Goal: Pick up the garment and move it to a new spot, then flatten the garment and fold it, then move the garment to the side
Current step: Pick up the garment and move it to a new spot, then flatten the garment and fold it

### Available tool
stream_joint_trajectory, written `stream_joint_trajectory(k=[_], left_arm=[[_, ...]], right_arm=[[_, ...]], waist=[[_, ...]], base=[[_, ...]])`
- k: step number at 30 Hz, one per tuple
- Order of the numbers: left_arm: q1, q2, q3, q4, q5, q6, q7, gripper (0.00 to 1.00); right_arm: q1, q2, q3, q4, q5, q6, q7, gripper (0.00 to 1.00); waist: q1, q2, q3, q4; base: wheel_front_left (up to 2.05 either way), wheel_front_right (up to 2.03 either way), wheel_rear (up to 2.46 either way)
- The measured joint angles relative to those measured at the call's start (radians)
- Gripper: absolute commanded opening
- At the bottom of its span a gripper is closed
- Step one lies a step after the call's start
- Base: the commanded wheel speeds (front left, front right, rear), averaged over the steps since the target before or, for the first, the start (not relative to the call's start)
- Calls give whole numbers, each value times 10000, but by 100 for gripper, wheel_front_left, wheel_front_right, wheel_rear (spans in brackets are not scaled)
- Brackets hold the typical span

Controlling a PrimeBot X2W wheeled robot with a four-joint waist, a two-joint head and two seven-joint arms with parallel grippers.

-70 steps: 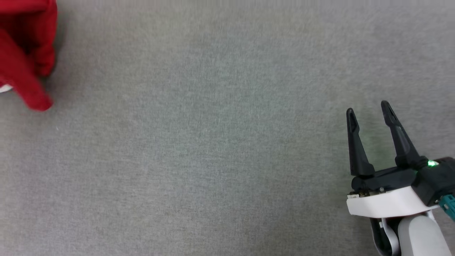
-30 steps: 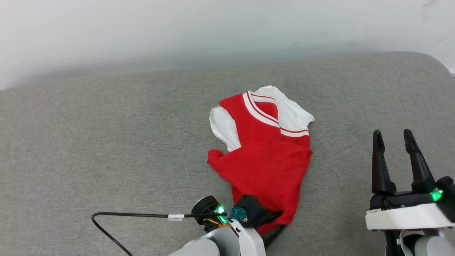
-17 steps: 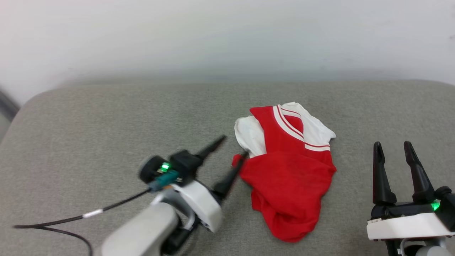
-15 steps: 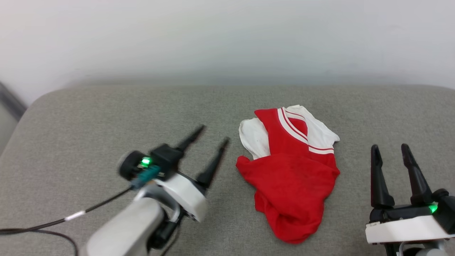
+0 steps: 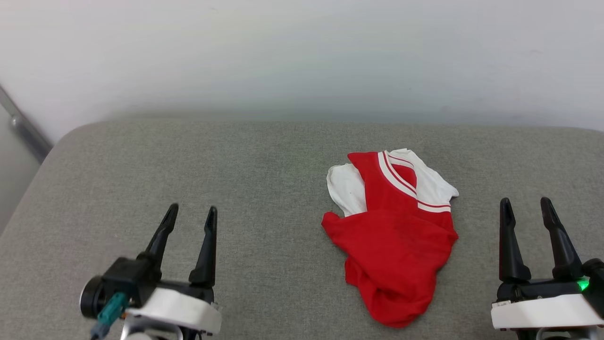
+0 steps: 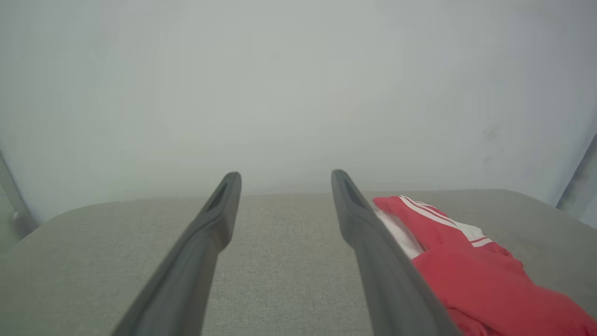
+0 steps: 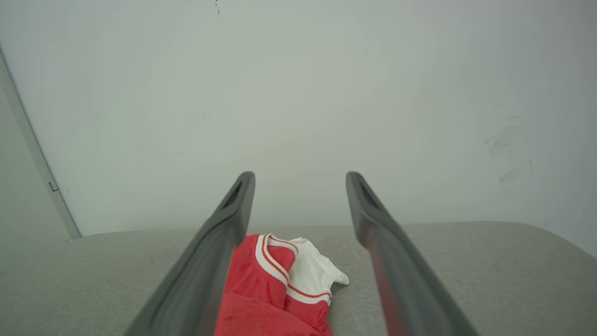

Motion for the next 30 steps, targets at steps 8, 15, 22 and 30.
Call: stream_joint_trajectory(k=[8, 15, 22, 30], left_arm=[[1261, -1197, 1227, -328, 1260, -842, 0, 100], [1241, -1565, 1695, -96, 1751, -1695, 0, 100], [604, -1457, 1630, 198, 1914, -2297, 0, 100], [-2439, -454, 1026, 211, 1898, -2840, 1613, 100]], right_arm=[[142, -2, 38, -77, 84, 0, 0, 100], [135, -2, 130, -173, 56, 0, 0, 100], [-52, -2, 299, -341, 25, 0, 0, 100], [-529, 0, 178, -476, -144, 0, 0, 100]], waist=[[0, 0, -76, -20], [0, 0, 12, -195], [0, 0, 446, -694], [1, 0, 1670, -1298]], base=[[0, 0, 0], [0, 0, 0], [0, 0, 0], [0, 0, 0]])
